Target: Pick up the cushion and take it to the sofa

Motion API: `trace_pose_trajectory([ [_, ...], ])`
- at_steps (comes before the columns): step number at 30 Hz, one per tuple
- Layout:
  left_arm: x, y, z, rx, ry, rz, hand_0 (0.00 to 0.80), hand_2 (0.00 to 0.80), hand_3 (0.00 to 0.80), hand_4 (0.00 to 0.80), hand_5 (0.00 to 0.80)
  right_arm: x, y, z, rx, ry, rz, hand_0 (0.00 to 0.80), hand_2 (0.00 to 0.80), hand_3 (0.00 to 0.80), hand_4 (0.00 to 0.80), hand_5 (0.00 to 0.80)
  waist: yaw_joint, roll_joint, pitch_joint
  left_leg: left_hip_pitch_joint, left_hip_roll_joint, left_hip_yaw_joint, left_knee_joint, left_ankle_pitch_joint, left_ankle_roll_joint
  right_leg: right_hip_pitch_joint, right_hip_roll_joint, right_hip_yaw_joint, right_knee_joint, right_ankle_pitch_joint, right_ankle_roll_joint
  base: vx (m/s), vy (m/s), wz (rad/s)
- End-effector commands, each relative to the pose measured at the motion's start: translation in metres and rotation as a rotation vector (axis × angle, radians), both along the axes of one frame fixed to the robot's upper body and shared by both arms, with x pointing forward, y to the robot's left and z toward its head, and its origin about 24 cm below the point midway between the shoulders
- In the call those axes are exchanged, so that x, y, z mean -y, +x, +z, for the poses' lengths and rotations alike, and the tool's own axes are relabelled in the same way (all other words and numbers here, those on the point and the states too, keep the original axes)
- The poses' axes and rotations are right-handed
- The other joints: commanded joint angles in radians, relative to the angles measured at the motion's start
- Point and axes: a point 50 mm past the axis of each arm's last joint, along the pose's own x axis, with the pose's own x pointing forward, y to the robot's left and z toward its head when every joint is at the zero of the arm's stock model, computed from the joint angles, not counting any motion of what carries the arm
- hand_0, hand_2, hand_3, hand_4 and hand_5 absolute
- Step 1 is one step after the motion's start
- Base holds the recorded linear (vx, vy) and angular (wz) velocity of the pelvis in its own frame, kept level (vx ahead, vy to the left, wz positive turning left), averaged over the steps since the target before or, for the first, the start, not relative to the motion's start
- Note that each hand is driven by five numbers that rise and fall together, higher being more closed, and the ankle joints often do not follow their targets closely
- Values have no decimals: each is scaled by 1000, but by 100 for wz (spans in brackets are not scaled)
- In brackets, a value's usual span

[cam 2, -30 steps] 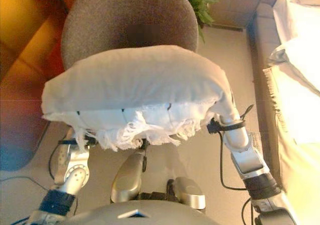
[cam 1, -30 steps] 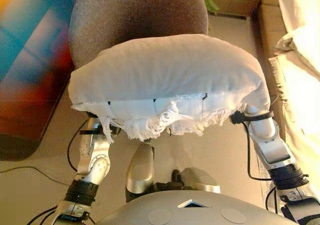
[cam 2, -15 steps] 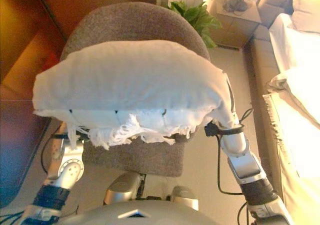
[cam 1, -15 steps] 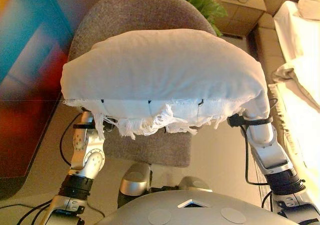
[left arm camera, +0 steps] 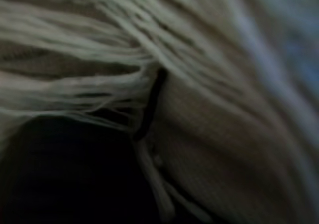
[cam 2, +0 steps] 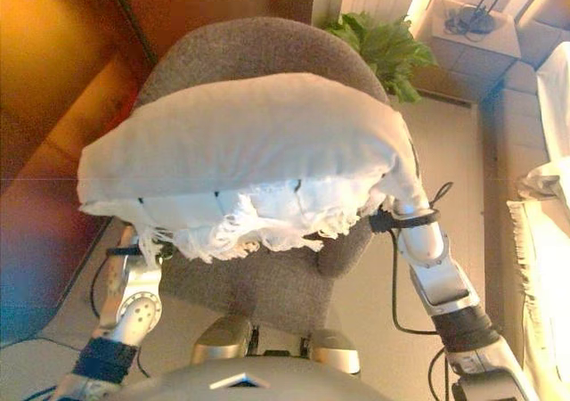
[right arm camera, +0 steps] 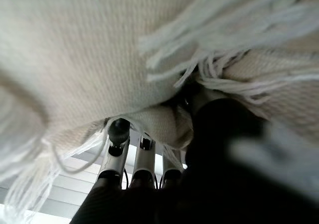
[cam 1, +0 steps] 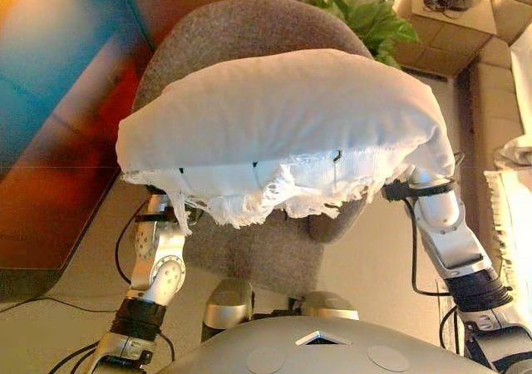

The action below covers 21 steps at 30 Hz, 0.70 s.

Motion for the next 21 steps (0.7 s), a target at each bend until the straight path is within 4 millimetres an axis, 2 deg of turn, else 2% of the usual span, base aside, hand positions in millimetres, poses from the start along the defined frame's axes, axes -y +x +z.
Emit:
trace_pose_trajectory([
  [1, 33, 9, 38, 208, 43, -106, 800, 800, 800, 800, 800, -29, -9, 23, 124, 35, 179, 800, 800, 800, 800, 800, 19, -20, -92, 15, 37, 33, 46, -82, -23, -44, -60, -44, 1, 32, 53, 91, 112, -6],
  [3, 36, 13, 35, 165, 65, -92, 800, 800, 800, 800, 800, -26, -3, 18, 72, 60, 178, 800, 800, 800, 800, 800, 10, -14, -103, 51, 44, 53, -11, -71, -22, -36, -65, -63, 1, 32, 57, 147, 138, 2],
  [7, 35, 15, 26, 83, 114, -55, 800, 800, 800, 800, 800, -28, -1, 8, -17, 101, 205, 800, 800, 800, 800, 800, 5, -8, -117, 78, 43, 70, -31, -77, -14, -24, -71, -69, 1, 28, 62, 144, 113, 1],
  [16, 28, 23, -8, -106, 271, -20, 800, 800, 800, 800, 800, -35, 8, -41, -282, 236, 172, 800, 800, 800, 800, 800, 8, 0, -122, 105, 38, 89, -44, -91, 0, -12, -81, -72, 1, 26, 70, 127, 39, 4],
  [21, 31, 38, -24, -190, 340, -32, 800, 800, 800, 800, 800, -43, 18, -68, -423, 268, 137, 800, 800, 800, 800, 800, -7, 15, -119, 107, 34, 97, -44, -100, 1, -17, -89, -71, 1, 29, 79, 101, 30, 1],
])
